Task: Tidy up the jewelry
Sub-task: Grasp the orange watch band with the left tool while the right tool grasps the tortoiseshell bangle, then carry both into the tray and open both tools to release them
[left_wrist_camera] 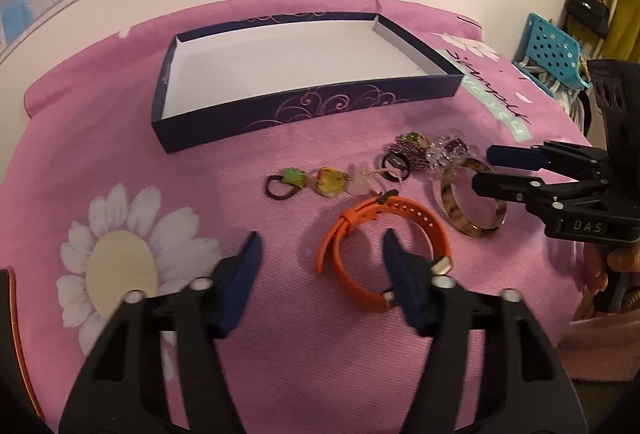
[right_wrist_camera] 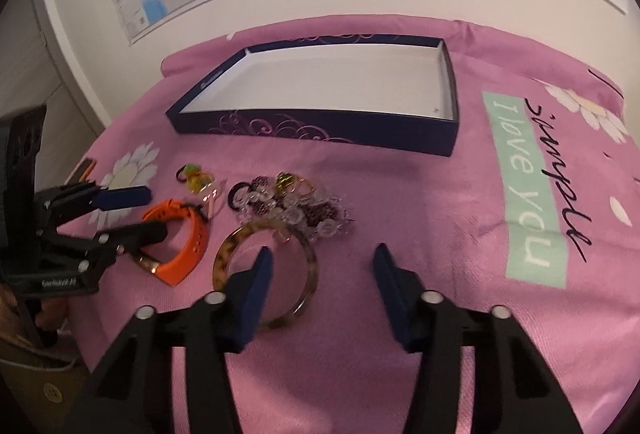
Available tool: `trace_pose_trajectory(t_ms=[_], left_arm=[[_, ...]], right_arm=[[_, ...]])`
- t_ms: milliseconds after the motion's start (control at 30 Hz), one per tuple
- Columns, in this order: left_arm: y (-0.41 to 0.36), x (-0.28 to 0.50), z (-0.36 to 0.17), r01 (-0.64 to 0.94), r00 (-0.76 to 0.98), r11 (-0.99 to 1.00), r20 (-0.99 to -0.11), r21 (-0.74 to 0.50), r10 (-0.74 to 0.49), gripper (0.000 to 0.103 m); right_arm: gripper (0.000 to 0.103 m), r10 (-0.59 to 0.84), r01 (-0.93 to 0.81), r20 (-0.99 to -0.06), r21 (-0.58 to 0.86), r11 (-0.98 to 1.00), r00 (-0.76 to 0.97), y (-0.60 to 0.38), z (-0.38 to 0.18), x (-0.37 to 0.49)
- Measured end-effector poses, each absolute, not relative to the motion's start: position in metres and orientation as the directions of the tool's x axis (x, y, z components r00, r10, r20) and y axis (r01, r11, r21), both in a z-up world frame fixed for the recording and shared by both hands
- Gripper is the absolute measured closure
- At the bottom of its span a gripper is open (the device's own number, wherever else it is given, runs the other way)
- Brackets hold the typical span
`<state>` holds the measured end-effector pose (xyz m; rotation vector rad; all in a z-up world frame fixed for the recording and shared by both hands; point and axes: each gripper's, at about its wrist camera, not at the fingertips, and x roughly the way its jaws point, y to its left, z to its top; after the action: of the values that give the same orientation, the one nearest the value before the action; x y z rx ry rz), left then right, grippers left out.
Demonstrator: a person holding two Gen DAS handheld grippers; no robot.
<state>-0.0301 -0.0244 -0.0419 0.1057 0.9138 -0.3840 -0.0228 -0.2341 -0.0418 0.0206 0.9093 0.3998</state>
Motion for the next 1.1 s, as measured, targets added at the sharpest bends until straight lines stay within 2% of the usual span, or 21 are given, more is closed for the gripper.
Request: trace_pose_trajectory(t_ms=[33, 67, 133, 200, 233, 300, 733, 900, 1100], left_arm=[[-0.026, -0.031, -0.042, 0.377, 0.543, 0.923, -0.79, -0.075, -0.286, 0.058], [-0.026, -0.032, -0.042, 0.384, 0.539, 0.92, -0.791, -0.076, -0.29, 0.061], [-0.029, -0.032, -0.043, 0.396, 0.53, 0.916, -0.8, -0.061, -0.282, 0.077], [-0.03, -0.032, -0.043, 0.4, 0.525, 0.915, -0.805, -0.054, -0.277, 0.082], [-0.03, -0.032, -0.043, 0.402, 0.526, 0.914, -0.804, -0.053, -0.278, 0.089], [-0.029, -0.032, -0.041, 0.4, 0.531, 0.915, -0.802, -0.045, -0.272, 0.092], [-0.001, -0.02, 0.004, 0.428, 0.583, 0.901, -0.738, -0.078, -0.341, 0.093], [0.005, 0.01, 0.03, 0.415, 0.637, 0.908, -0.692, -0.064, -0.34, 0.093], [0.007, 0.077, 0.04, 0.359, 0.657, 0.93, -0.688, -0.075, -0.308, 0.093]], right_arm=[[0.074, 0.349, -0.335, -0.766, 0.184, 0.924, 0.541, -0.232, -0.042, -0.023], [0.08, 0.351, -0.341, -0.769, 0.184, 0.922, 0.534, -0.231, -0.042, -0.023], [0.086, 0.342, -0.346, -0.774, 0.169, 0.923, 0.533, -0.229, -0.043, -0.023], [0.096, 0.352, -0.347, -0.775, 0.183, 0.92, 0.525, -0.23, -0.044, -0.023], [0.098, 0.359, -0.346, -0.774, 0.192, 0.918, 0.522, -0.232, -0.044, -0.023], [0.098, 0.366, -0.35, -0.774, 0.199, 0.915, 0.517, -0.233, -0.043, -0.024], [0.097, 0.509, -0.386, -0.654, 0.338, 0.858, 0.559, -0.25, 0.001, -0.007], [0.097, 0.492, -0.381, -0.623, 0.316, 0.869, 0.608, -0.251, 0.019, 0.031], [0.097, 0.449, -0.338, -0.633, 0.296, 0.893, 0.63, -0.248, 0.025, 0.097]])
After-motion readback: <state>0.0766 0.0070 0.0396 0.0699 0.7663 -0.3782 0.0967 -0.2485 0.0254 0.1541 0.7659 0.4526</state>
